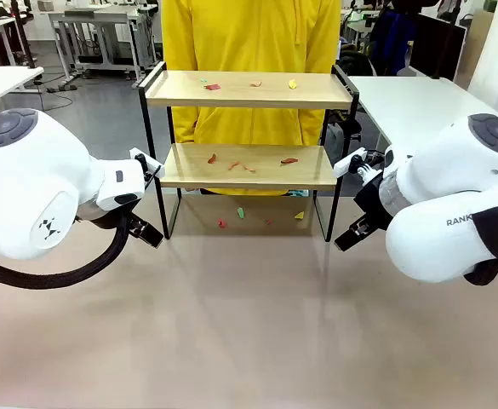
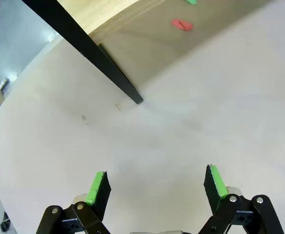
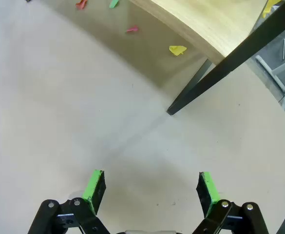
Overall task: Clean the shelf.
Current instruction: Pick up the Duster handed by the human.
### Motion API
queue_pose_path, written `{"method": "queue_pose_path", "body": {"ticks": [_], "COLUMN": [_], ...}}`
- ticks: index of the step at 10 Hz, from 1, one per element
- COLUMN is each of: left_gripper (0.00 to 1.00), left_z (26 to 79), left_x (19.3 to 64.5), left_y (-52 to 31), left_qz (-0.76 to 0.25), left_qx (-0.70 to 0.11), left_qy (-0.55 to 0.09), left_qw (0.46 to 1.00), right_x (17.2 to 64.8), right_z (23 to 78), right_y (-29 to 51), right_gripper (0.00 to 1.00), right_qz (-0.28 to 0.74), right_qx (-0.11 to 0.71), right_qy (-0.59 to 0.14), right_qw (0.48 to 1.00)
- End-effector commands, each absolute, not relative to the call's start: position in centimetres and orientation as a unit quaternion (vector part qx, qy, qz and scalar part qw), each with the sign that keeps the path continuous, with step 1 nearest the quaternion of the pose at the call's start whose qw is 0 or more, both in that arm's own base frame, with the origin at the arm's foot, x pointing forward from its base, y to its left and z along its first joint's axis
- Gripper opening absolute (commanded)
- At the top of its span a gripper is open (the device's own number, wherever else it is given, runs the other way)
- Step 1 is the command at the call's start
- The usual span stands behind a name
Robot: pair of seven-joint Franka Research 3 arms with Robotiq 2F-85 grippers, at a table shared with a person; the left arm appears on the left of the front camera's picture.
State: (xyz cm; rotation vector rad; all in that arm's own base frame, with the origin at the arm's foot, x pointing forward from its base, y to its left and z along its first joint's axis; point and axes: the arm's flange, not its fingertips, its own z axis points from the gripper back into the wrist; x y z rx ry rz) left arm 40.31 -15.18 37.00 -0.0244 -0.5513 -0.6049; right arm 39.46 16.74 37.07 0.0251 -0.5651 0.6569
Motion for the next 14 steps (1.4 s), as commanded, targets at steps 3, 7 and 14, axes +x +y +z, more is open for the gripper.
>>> {"method": "queue_pose_path", "body": {"ticks": [3,7,14], "left_gripper": [1.00,1.00,1.00], "left_z": [37.0,37.0,44.7], "left_x": [40.3,40.3,41.1], "left_y": [-15.2,-15.2,-13.3], "left_qz": [-0.294,-0.294,-0.338], "left_qx": [-0.012,-0.012,-0.069], "left_qy": [-0.268,-0.268,-0.272], "left_qw": [0.917,0.917,0.898], "right_x": [39.5,39.5,40.3], "right_z": [37.1,37.1,44.2], "right_y": [16.7,16.7,15.7], "right_gripper": [1.00,1.00,1.00], "right_qz": [0.318,0.318,0.323], "right_qx": [0.012,0.012,0.038], "right_qy": [-0.274,-0.274,-0.316], "right_qw": [0.907,0.907,0.892]}}
